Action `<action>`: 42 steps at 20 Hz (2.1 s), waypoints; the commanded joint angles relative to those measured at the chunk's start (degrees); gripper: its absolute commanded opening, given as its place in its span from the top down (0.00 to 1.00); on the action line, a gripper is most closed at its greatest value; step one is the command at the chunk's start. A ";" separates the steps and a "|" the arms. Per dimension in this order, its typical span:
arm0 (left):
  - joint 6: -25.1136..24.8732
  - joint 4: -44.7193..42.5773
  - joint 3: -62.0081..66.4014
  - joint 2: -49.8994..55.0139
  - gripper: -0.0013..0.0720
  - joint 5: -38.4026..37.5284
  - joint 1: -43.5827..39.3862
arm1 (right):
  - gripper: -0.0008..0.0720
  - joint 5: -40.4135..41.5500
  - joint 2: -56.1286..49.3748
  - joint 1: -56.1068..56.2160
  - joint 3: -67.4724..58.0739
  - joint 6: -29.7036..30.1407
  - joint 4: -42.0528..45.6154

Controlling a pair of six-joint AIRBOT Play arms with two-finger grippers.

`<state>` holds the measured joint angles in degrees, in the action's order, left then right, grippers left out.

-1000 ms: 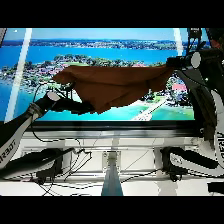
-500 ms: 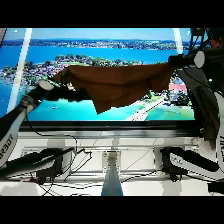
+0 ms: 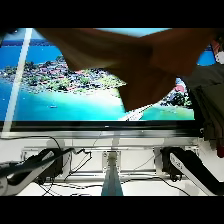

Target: Fold the clothes and pants, and hang the long-sleeved shirts on hangers.

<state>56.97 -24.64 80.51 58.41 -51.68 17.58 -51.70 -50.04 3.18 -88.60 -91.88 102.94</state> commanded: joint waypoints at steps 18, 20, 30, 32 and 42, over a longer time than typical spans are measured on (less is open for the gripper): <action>-3.85 -8.26 3.23 -3.89 0.96 -6.95 11.58 | 0.97 -5.84 -0.87 -0.02 -4.57 0.50 -19.54; -3.87 -17.94 3.23 5.60 0.96 -8.31 4.00 | 0.97 -7.58 -10.38 -0.04 -3.69 0.52 -19.37; -3.87 -28.72 3.26 39.26 0.96 18.73 -9.75 | 0.97 5.29 -46.77 -0.04 -3.56 0.52 -16.22; -3.87 -28.94 3.26 40.00 0.96 17.81 -9.64 | 0.97 4.28 -48.43 -0.15 -3.54 0.52 -14.40; -0.61 -36.28 3.32 39.74 0.96 -6.69 -4.63 | 0.97 -25.68 -47.69 -6.25 -3.78 10.12 -16.09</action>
<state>55.18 -59.07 83.79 98.02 -50.57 11.84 -67.00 -97.62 -1.28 -92.36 -84.86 87.94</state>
